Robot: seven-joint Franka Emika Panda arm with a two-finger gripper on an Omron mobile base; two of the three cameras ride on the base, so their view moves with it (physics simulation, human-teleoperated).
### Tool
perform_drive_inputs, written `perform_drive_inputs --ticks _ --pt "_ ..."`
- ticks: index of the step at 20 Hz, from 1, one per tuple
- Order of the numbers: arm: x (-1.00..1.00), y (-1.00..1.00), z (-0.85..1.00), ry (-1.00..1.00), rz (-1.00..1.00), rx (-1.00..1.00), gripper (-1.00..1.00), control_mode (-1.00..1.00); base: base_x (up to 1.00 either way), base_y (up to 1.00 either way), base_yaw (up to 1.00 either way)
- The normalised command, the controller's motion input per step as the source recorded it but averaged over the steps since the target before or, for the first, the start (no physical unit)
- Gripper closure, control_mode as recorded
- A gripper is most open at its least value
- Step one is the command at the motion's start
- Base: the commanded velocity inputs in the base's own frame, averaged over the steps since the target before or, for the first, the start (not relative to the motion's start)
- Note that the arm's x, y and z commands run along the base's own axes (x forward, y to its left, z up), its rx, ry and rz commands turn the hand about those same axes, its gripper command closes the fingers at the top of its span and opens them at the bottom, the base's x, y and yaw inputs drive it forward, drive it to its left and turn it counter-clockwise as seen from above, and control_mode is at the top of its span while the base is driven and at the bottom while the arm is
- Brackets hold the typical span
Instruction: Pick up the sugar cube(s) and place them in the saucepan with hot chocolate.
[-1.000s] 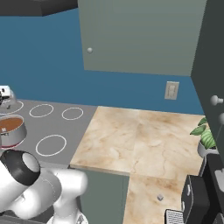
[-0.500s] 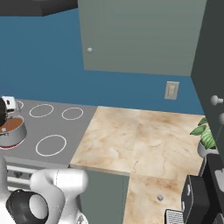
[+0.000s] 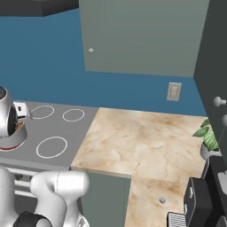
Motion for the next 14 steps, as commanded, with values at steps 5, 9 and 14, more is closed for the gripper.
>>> perform_drive_inputs --ticks 5,9,14 --pt "-0.06 -0.56 0.0 0.02 -0.15 0.02 -1.0 -1.0 0.0 0.0 0.0" --pt "0.0 -0.99 -0.26 0.16 -0.22 0.06 -1.0 -1.0 0.0 0.0 0.0" --pt "-0.05 -0.76 -0.17 0.01 -0.11 0.09 -1.0 -1.0 0.0 0.0 0.0"
